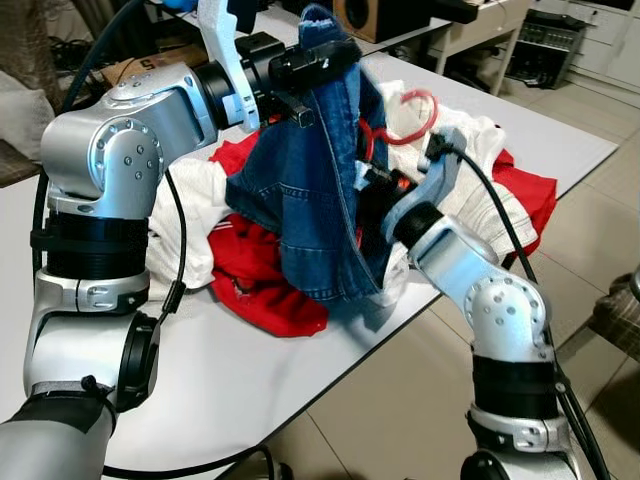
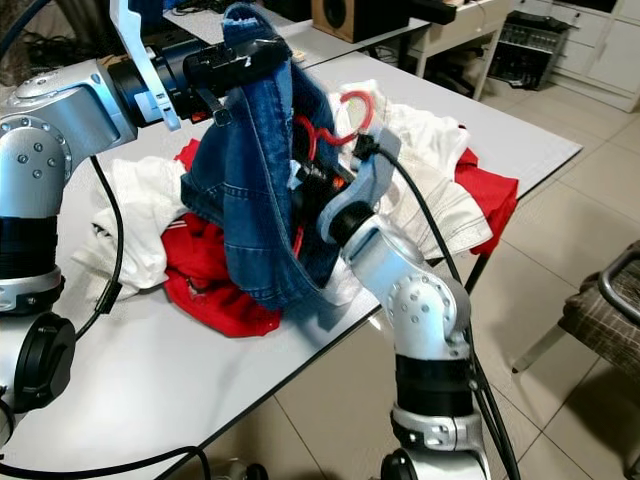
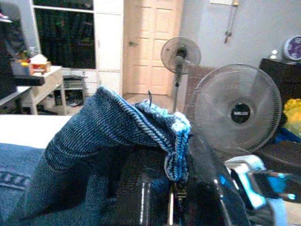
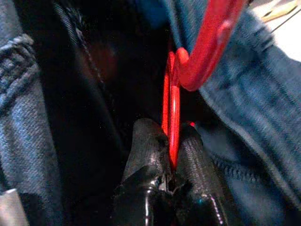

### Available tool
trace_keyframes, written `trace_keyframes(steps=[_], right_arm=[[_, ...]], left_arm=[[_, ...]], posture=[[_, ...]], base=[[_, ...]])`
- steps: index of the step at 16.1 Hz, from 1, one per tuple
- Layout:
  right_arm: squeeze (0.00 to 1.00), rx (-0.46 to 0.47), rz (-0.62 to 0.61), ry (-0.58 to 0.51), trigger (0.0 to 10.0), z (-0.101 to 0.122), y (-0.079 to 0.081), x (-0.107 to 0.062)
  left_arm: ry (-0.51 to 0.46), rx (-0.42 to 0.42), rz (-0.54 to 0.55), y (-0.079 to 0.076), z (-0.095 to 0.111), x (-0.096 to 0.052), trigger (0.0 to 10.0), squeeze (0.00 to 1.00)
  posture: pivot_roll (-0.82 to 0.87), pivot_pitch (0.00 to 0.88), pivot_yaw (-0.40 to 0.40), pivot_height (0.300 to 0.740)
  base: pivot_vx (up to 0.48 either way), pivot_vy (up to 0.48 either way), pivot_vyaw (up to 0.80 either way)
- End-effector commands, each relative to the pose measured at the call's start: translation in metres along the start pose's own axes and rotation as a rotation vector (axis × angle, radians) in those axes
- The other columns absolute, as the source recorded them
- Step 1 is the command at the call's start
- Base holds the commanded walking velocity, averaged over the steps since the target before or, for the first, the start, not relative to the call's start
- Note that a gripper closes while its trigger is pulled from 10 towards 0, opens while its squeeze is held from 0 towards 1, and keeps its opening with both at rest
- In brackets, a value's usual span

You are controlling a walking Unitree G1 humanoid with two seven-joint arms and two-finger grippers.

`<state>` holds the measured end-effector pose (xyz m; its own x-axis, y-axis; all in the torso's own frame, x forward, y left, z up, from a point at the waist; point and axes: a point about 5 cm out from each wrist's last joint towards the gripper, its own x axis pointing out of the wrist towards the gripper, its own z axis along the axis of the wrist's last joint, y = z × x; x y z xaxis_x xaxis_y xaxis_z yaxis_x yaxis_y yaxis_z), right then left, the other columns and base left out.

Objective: Hang hanger

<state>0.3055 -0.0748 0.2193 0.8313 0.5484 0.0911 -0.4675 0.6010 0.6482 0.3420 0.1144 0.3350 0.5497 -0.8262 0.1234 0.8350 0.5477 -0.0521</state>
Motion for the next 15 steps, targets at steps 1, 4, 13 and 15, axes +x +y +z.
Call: trace_keyframes(steps=[1, 4, 13, 15], right_arm=[[0.00, 0.039, 0.043, -0.002, 10.0, 0.001, 0.009, -0.006], [0.00, 0.023, 0.063, 0.028, 10.0, -0.002, 0.016, -0.021], [0.00, 0.162, 0.153, -0.056, 10.0, 0.014, 0.026, -0.029], [0.00, 0.204, 0.190, -0.079, 10.0, 0.019, 0.027, -0.034]], left_arm=[[-0.047, 0.038, 0.087, 0.010, 0.016, -0.008, 0.0, 0.00], [-0.051, 0.022, 0.170, 0.019, 0.016, -0.010, 0.0, 0.00], [0.186, 0.083, 0.288, 0.036, -0.035, -0.039, 0.0, 0.00], [0.264, 0.075, 0.371, 0.047, -0.059, -0.055, 0.0, 0.00]], posture=[[-0.10, 0.000, 0.080, 0.740], [-0.11, 0.000, 0.084, 0.740], [-0.10, 0.000, 0.085, 0.740], [-0.10, 0.000, 0.083, 0.740]], base=[[0.000, 0.000, 0.00], [0.000, 0.000, 0.00], [0.000, 0.000, 0.00], [0.000, 0.000, 0.00]])
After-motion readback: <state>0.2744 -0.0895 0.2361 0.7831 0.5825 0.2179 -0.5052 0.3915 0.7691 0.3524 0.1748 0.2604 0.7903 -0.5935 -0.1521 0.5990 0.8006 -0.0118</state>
